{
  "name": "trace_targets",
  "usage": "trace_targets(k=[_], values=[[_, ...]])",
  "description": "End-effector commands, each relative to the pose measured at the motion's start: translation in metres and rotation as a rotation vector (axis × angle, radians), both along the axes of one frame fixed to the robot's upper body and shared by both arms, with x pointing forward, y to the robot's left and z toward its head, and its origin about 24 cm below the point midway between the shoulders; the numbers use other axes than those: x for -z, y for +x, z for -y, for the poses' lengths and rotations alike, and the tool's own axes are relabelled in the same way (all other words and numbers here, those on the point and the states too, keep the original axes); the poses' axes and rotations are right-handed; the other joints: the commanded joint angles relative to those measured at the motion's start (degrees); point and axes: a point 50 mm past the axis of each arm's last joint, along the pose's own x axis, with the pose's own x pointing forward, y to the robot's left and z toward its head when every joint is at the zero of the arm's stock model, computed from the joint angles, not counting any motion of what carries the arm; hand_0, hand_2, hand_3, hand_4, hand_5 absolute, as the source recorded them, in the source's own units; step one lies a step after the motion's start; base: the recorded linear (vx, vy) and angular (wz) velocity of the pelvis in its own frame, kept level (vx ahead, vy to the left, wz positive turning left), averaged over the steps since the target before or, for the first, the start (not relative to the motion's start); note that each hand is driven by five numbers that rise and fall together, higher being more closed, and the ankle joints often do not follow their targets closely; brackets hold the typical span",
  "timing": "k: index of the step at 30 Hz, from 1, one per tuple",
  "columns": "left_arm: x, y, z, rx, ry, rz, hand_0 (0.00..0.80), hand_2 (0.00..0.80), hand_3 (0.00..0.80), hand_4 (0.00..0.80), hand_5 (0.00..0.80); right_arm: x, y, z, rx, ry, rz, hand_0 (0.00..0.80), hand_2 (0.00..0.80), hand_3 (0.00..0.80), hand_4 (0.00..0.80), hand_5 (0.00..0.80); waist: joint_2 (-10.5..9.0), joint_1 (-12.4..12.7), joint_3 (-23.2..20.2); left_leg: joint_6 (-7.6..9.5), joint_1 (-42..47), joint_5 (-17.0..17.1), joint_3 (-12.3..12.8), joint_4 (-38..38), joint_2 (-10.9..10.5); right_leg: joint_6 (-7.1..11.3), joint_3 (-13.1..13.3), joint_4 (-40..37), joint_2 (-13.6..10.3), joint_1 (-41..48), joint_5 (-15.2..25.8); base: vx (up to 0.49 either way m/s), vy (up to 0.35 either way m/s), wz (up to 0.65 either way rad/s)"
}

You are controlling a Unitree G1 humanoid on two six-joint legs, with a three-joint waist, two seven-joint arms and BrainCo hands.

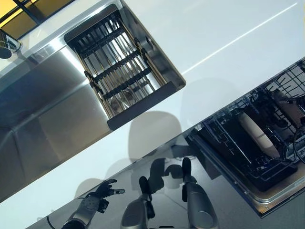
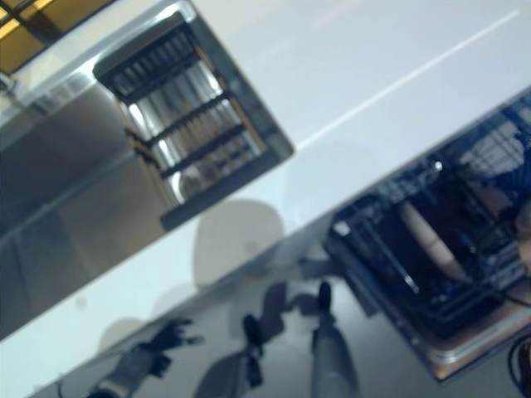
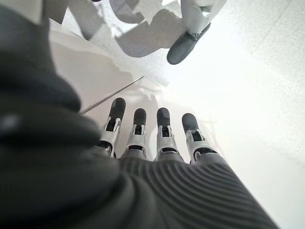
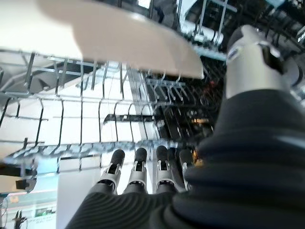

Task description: Take plates into dishwasher

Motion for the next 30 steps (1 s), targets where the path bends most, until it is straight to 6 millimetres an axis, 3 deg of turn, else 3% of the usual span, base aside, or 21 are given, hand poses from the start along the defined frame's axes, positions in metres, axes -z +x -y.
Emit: trace_targets(k=[1,9,14,20,26,30], values=[[-0.015,0.015,-0.025,-0.093,0.068,0.093,0.0,0.0,0.0,0.0,0.0,-0.007,-0.005,-0.007,-0.002,-0.073,0.065,0.0,0.0,0.0,0.0,0.0,-6.3,-2.61,-4.55,-2.31,2.02,0.37,0.1,0.88,0.63,2.23,-2.24,0.36,-0.94,6.53,-5.79,0.04,0.02,-0.03],[-0.004,-0.001,-0.029,-0.124,0.084,0.049,0.0,0.0,0.0,0.0,0.0,-0.019,-0.023,-0.013,-0.052,-0.029,0.208,0.0,0.0,0.0,0.0,0.0,-8.06,-4.32,-6.38,-2.07,3.91,-0.39,1.55,0.67,0.98,2.43,-1.07,-0.37,-0.44,8.17,-5.82,0.036,0.028,-0.05],[0.001,-0.009,-0.029,-0.142,0.079,0.028,0.0,0.0,0.0,0.0,0.0,-0.008,-0.03,-0.015,-0.078,0.227,0.348,0.0,0.0,0.0,0.0,0.0,-8.46,-5.59,-7.57,-1.99,4.94,-1.02,2.76,0.8,1.03,2.5,-0.31,-0.86,-0.36,9.05,-5.88,0.041,0.052,-0.05],[0.007,-0.014,-0.025,-0.162,0.066,0.012,0.0,0.0,0.0,0.0,0.0,0.038,-0.051,0.009,0.069,0.567,0.515,0.0,0.0,0.0,0.0,0.0,-8.17,-6.79,-8.54,-2.04,6.07,-1.51,3.92,0.39,0.95,2.68,0.37,-1.54,-0.31,9.83,-5.77,0.047,0.055,-0.08],[0.006,-0.009,-0.025,-0.17,0.06,0.011,0.0,0.0,0.0,0.0,0.0,0.094,-0.076,0.039,0.299,0.739,0.518,0.0,0.0,0.0,0.0,0.0,-7.24,-7.16,-8.2,-2.13,5.91,-1.49,4.57,0.53,0.9,2.77,0.4,-1.12,-0.7,9.49,-5.76,0.011,0.03,0.0],[0.005,-0.005,-0.024,-0.165,0.058,0.018,0.0,0.0,0.0,0.0,0.0,0.128,-0.091,0.047,0.446,0.844,0.495,0.0,0.0,0.0,0.0,0.0,-6.48,-6.84,-7.56,-2.04,5.39,-1.37,4.23,0.69,0.71,2.74,0.03,-0.61,-1.11,9.11,-5.84,-0.01,0.005,-0.04]])
